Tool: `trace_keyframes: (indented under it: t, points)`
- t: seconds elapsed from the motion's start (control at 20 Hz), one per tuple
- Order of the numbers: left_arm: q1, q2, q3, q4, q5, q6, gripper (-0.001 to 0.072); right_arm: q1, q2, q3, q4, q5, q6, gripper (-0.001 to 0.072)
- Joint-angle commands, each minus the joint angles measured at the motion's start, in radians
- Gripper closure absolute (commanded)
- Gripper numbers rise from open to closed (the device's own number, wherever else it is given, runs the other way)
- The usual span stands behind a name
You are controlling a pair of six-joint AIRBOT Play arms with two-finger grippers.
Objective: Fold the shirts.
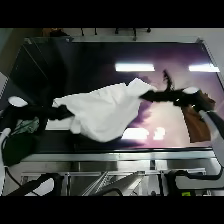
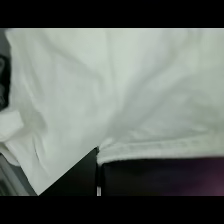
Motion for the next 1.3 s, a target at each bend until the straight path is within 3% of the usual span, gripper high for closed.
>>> trace_keyframes:
  t: [0.0,0.2,0.35,0.5,0.65,0.85,1.0,1.25]
  points:
    - [-0.007,0.148,0.347,-0.186,-0.061,-0.016,0.0698,-0.073,0.148,0.338,0.094,0.065,0.005,0.0692]
    - [-0.007,0.306,0.853,-0.16,0.037,-0.047,0.0698,-0.155,0.296,0.707,0.09,0.066,0.008,0.0692]
    - [-0.007,0.403,1.115,0.049,0.139,-0.085,0.0698,-0.202,0.386,0.863,0.066,0.005,0.005,0.0692]
    - [-0.008,0.489,1.129,0.257,0.193,-0.111,0.0698,-0.224,0.433,0.921,0.004,-0.045,-0.003,0.0692]
    - [-0.008,0.525,0.949,0.305,0.217,-0.109,0.0698,-0.224,0.391,0.921,0.006,-0.037,-0.015,0.0692]
    - [-0.011,0.363,0.747,0.21,0.213,-0.071,0.0698,-0.219,0.165,0.905,0.134,0.103,0.001,0.0692]
    - [-0.05,0.14,0.643,0.14,0.272,0.017,0.0698,-0.108,-0.064,0.812,0.086,0.126,-0.026,0.0692]
    - [-0.095,-0.312,0.626,0.139,0.42,0.065,0.0697,0.052,-0.494,0.754,-0.04,-0.15,-0.067,0.0691]
